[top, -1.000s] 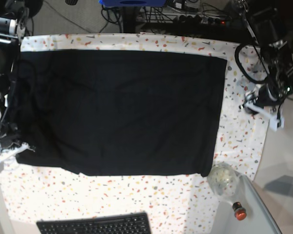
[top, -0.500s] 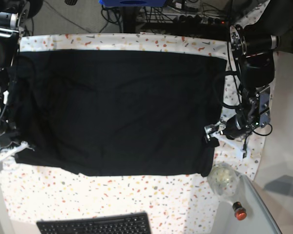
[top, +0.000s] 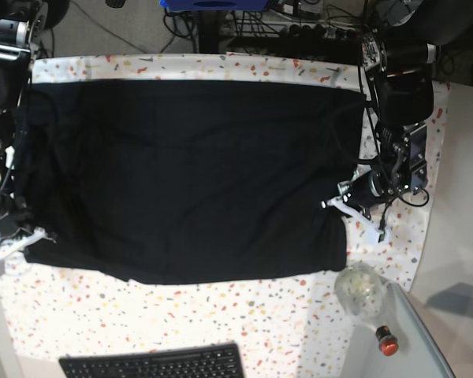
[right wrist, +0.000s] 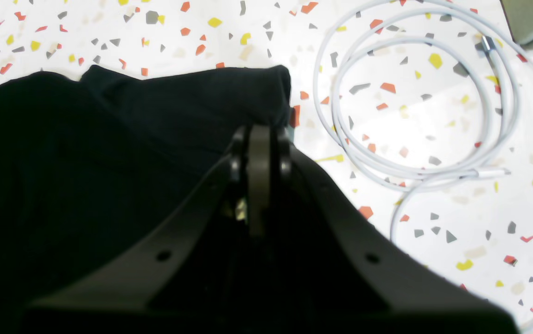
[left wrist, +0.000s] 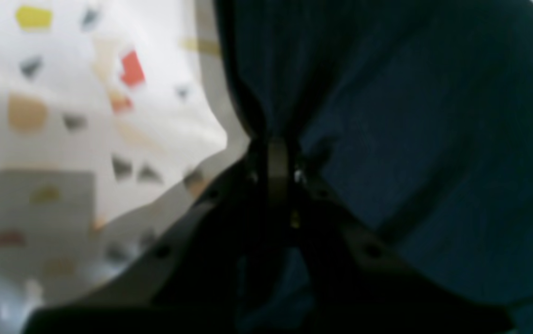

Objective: Layout the t-shirt on the table in an organized manner, then fold the t-shirt properly
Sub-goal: 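Move the left gripper to the shirt side and grasp its edge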

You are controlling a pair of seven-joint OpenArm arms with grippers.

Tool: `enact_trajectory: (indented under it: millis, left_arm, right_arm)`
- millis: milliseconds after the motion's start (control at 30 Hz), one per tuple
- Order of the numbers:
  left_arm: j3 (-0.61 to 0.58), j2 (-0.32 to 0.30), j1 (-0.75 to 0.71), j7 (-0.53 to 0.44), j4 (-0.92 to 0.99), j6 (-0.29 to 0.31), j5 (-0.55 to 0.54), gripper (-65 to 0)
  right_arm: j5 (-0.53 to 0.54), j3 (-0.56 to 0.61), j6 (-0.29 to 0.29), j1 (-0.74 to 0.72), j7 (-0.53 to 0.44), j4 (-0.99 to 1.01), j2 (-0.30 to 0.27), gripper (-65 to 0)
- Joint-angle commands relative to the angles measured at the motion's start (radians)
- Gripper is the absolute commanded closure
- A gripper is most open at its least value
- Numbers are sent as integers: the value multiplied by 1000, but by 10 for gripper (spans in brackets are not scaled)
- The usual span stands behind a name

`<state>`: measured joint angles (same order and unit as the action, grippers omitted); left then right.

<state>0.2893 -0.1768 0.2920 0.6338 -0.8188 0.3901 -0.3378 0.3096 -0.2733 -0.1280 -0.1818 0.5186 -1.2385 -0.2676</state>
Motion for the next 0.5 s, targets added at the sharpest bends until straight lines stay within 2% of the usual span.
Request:
enact_trajectory:
  millis: [0, 133, 267, 367, 467]
  left_arm:
    - [3, -8, 8, 33, -53, -3, 6, 0]
    - [52, -8, -80, 151, -245, -32, 6, 0]
    - [103, -5, -147, 257, -348, -59, 6, 0]
    - [109, -3, -190, 309, -389, -59, 6, 0]
    - [107, -3, -224, 312, -414, -59, 6, 0]
  right_arm:
    - [6, -5, 0, -23, -25, -14, -19, 0]
    - [6, -5, 0, -23, -25, -14, -17, 0]
    - [6, -5, 0, -22, -25, -14, -17, 0]
    - [6, -5, 0, -22, -25, -14, -17, 0]
    - [6, -2, 0, -22, -25, -14, -15, 0]
